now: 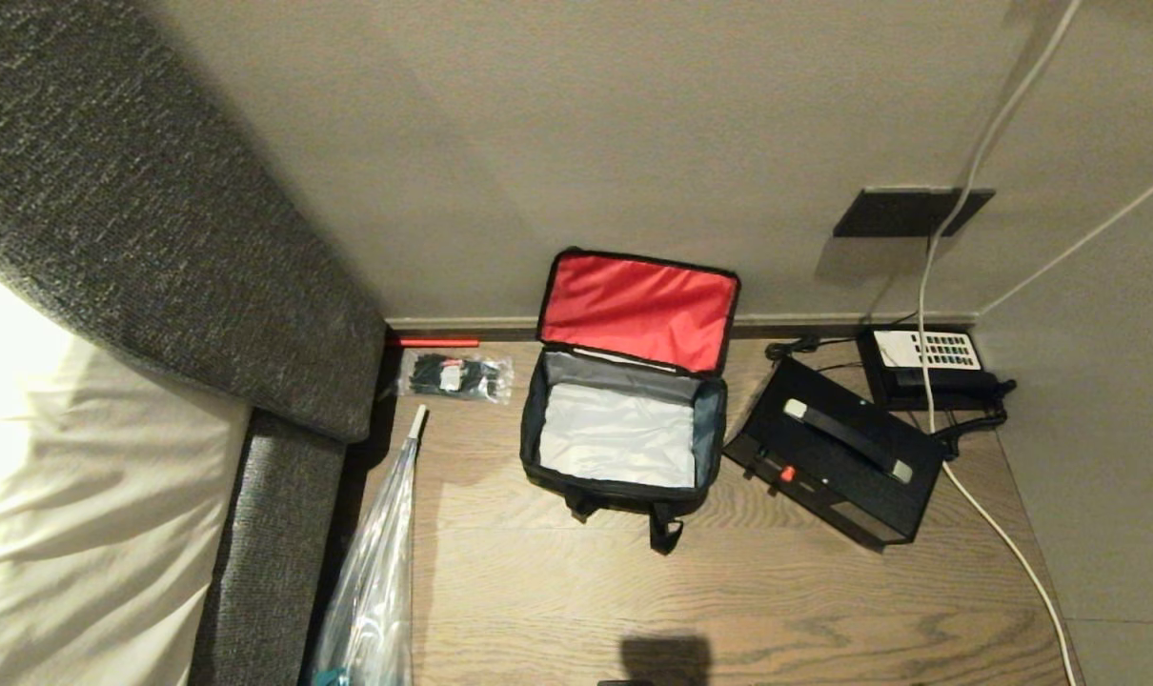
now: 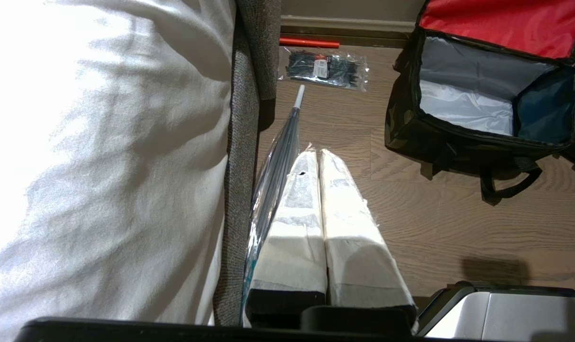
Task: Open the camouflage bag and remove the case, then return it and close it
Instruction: Grip the handle again
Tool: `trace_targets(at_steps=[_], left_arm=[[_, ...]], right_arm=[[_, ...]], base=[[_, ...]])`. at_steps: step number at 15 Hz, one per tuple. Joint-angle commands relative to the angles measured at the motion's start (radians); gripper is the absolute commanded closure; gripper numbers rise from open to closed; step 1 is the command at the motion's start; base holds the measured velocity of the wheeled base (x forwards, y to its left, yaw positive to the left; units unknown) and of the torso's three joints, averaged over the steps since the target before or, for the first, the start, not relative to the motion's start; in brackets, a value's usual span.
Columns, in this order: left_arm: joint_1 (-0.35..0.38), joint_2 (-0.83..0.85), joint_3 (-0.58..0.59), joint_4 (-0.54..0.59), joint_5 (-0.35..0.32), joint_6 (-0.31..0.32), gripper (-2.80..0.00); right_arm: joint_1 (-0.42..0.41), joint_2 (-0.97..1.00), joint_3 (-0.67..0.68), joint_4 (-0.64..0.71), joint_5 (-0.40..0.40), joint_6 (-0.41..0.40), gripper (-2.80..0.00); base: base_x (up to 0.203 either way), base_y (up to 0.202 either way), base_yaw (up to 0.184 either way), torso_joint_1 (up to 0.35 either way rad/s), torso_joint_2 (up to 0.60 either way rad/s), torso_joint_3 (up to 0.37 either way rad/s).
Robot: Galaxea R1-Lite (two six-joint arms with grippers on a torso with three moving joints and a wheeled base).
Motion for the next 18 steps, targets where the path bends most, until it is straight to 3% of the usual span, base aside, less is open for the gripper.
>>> trace_targets(at_steps=[1, 18], left_arm=[[0.001, -0.002, 0.002, 0.0, 0.0, -0.001, 0.0], [0.001, -0.002, 0.002, 0.0, 0.0, -0.001, 0.0]], right_arm=[[0.0, 0.002, 0.0, -0.001, 0.0, 0.0, 0.0], [0.0, 0.002, 0.0, -0.001, 0.0, 0.0, 0.0]], base=[[0.0, 0.0, 0.0, 0.0, 0.0, 0.0], [0.0, 0.0, 0.0, 0.0, 0.0, 0.0]])
